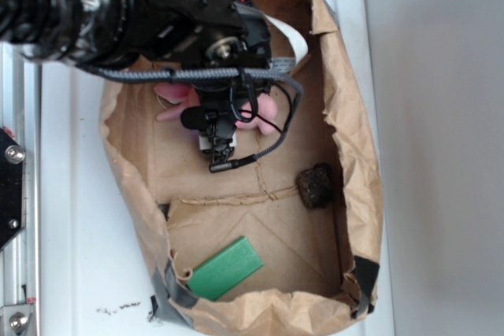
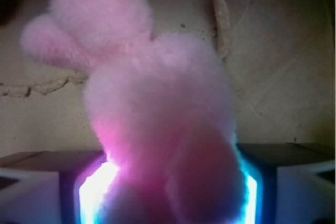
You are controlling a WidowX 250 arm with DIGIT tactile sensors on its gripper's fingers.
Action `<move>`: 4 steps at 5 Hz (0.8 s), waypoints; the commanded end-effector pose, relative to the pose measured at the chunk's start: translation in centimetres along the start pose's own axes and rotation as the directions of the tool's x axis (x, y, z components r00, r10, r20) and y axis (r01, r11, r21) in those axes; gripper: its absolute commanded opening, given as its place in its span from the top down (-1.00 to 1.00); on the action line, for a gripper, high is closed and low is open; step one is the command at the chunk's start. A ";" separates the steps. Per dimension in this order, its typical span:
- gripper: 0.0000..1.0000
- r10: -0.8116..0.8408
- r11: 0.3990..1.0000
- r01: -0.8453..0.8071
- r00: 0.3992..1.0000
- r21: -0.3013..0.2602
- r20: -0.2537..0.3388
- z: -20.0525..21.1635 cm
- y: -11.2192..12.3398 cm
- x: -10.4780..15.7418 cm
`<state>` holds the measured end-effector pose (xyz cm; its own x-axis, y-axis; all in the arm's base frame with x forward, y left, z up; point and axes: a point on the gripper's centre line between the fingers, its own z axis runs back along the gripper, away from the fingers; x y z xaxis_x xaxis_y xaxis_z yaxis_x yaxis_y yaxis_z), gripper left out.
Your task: Grab the pink bunny.
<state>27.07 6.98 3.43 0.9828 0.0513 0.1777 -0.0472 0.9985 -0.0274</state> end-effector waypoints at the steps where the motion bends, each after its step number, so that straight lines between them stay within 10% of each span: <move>1: 1.00 0.024 1.000 -0.026 0.991 0.017 0.130 8.2 1.3 3.1; 4: 1.00 0.067 0.998 -0.067 0.988 -0.006 0.137 15.8 -1.8 2.8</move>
<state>26.93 5.09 16.46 0.9650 0.1377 0.2232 -0.1283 0.9901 -0.0562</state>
